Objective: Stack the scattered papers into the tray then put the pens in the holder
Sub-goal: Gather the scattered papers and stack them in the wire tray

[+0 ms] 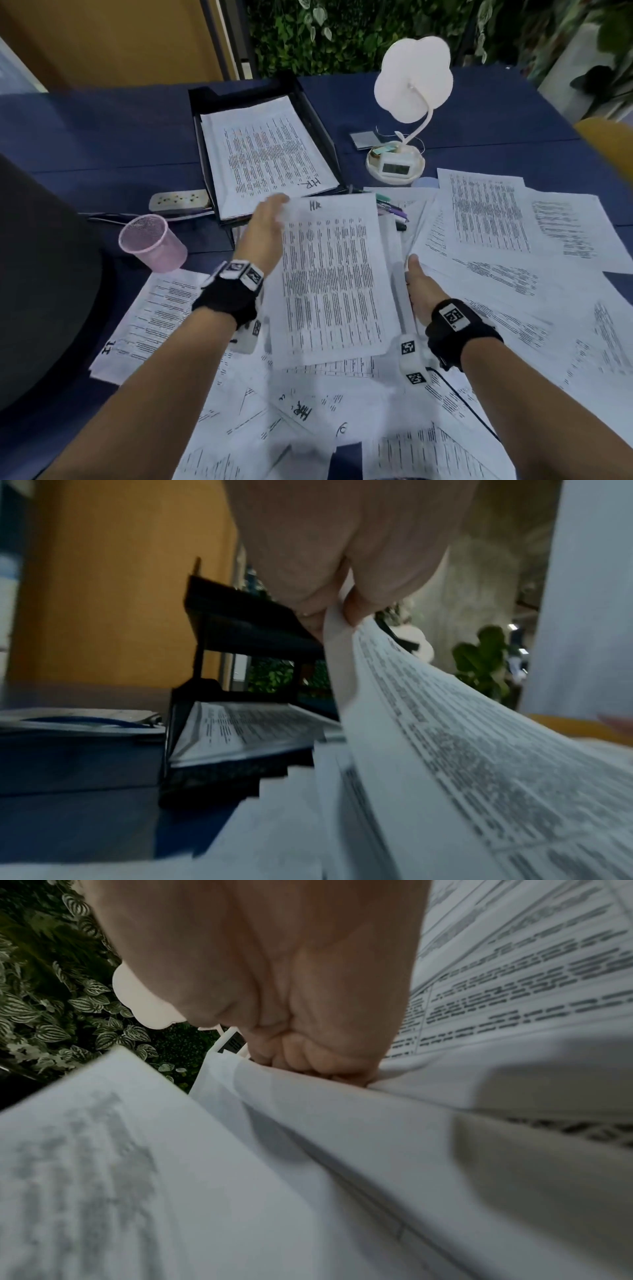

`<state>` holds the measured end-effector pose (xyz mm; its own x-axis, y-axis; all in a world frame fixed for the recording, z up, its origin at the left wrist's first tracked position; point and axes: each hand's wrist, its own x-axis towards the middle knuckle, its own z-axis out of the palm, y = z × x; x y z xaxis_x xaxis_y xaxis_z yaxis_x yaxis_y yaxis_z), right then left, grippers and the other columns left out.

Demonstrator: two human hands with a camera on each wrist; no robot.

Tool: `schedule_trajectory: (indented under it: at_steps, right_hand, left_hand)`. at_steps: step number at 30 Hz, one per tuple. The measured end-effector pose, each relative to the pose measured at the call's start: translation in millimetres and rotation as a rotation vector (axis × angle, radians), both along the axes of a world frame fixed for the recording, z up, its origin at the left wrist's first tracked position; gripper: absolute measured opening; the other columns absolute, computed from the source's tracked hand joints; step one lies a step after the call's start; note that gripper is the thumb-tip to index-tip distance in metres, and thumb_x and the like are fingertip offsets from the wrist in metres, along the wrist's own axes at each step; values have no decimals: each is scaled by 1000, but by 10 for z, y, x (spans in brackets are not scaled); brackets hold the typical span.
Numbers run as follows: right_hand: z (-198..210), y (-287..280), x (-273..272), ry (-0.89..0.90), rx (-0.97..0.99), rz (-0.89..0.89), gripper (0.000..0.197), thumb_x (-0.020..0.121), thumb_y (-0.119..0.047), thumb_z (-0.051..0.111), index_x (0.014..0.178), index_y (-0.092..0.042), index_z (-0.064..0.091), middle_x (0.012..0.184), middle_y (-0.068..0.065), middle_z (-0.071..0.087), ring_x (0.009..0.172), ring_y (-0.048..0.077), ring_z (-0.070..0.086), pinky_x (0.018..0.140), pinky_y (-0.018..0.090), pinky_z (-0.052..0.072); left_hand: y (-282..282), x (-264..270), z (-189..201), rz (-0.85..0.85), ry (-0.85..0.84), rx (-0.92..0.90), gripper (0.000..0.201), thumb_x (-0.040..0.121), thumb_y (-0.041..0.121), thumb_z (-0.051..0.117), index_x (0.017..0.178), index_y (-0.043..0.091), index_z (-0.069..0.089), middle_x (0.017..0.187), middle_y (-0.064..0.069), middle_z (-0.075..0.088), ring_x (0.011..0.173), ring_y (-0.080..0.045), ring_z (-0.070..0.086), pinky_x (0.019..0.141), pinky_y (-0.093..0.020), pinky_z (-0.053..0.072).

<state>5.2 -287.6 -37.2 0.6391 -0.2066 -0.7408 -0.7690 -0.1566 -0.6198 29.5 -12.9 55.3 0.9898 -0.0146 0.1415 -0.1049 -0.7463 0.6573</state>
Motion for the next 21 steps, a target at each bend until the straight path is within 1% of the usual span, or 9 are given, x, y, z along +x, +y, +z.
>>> schedule_trajectory:
  at_steps: [2, 4, 6, 8, 10, 12, 16, 18, 21]
  right_hand:
    - [-38, -33, 16, 6, 3, 18, 114, 63, -94, 24, 143, -14, 39, 144, 13, 45, 126, 35, 48, 107, 48, 36]
    - [7, -13, 5, -11, 12, 55, 101, 74, -85, 34, 142, -11, 41, 143, 12, 46, 127, 34, 47, 105, 42, 37]
    - [37, -3, -16, -68, 32, 108, 76, 90, -61, 44, 145, -9, 35, 147, 9, 40, 134, 29, 40, 111, 42, 31]
    - [1, -31, -28, -111, -28, 232, 67, 91, -49, 52, 142, -9, 37, 146, 7, 42, 131, 28, 43, 110, 43, 34]
    - [-15, -46, -47, -150, -114, 361, 60, 89, -42, 60, 137, -10, 45, 138, 4, 51, 123, 26, 51, 105, 40, 39]
    - [-72, -51, -51, -189, -121, 366, 47, 88, -26, 65, 130, -9, 53, 130, 6, 59, 117, 25, 56, 103, 40, 42]
    - [-108, -16, -80, -211, -58, 252, 39, 86, -5, 64, 125, -7, 58, 122, 9, 64, 111, 26, 61, 104, 44, 43]
    - [-72, -22, -93, -219, 1, 199, 38, 88, -1, 61, 126, -7, 57, 122, 8, 64, 111, 25, 60, 103, 42, 43]
    - [-4, -54, -126, -229, 110, 146, 37, 90, -1, 57, 126, -10, 56, 122, 7, 64, 113, 25, 59, 104, 44, 41]
  left_hand:
    - [-56, -37, -201, -170, 10, 176, 58, 83, -20, 34, 127, 15, 48, 130, -5, 44, 89, -17, 56, 60, -25, 46]
    - [-104, -22, -439, -265, 64, 282, 63, 75, -25, 34, 122, 13, 53, 133, -4, 43, 103, -22, 55, 79, -32, 50]
    - [-146, -7, -613, -277, 169, 287, 71, 71, -28, 33, 127, 10, 51, 139, -7, 39, 125, -27, 46, 101, -32, 41]
    - [-181, -9, -695, -257, 253, 250, 76, 71, -28, 33, 138, 8, 41, 147, -10, 31, 138, -26, 30, 110, -28, 27]
    - [-204, -21, -713, -276, 286, 210, 76, 78, -25, 35, 145, 8, 28, 153, -10, 21, 143, -24, 20, 112, -19, 15]
    - [-206, -39, -728, -326, 328, 181, 74, 87, -17, 37, 150, 13, 13, 158, -5, 7, 146, -18, 10, 109, -14, 5]
    - [-147, -138, -760, -217, 397, 55, 80, 95, 1, 45, 150, 32, -6, 157, 7, -18, 146, -15, -1, 112, -27, 10]
    - [-104, -207, -803, -79, 365, -33, 82, 95, 5, 49, 150, 28, -7, 158, 3, -15, 147, -18, 1, 112, -27, 10]
    - [-81, -278, -861, 122, 401, -342, 77, 94, 15, 55, 151, 18, 3, 158, -4, 10, 144, -22, 20, 114, -33, 23]
